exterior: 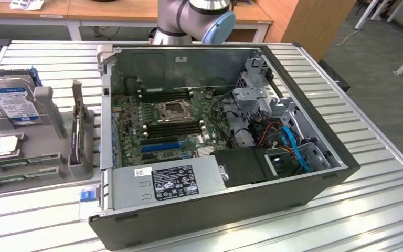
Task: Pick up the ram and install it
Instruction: 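Pick up the ram and move it above insertion slot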
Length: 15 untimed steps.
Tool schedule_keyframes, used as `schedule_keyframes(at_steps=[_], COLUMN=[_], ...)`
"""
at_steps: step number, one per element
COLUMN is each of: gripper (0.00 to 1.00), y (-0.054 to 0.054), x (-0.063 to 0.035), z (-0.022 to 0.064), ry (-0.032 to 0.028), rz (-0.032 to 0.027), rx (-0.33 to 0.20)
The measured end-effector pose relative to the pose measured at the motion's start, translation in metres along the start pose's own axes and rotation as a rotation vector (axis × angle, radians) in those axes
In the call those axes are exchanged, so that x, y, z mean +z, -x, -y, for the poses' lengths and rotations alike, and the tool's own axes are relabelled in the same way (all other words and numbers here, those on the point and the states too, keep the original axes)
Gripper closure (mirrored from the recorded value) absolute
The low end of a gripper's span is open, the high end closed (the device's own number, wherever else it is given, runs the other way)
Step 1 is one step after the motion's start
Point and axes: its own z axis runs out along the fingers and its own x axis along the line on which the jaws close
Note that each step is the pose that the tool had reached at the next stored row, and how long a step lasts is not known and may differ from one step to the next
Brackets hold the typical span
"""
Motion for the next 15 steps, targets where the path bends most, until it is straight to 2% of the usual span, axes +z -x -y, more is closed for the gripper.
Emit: schedule_keyframes(at_steps=[2, 15], gripper=[0.76, 0.76], y=[0.0, 0.0], x=[0.0, 0.0], z=[0.0, 0.0], ry=[0.0, 0.0001], rz=[0.0, 0.0], rx=[0.0, 0.0])
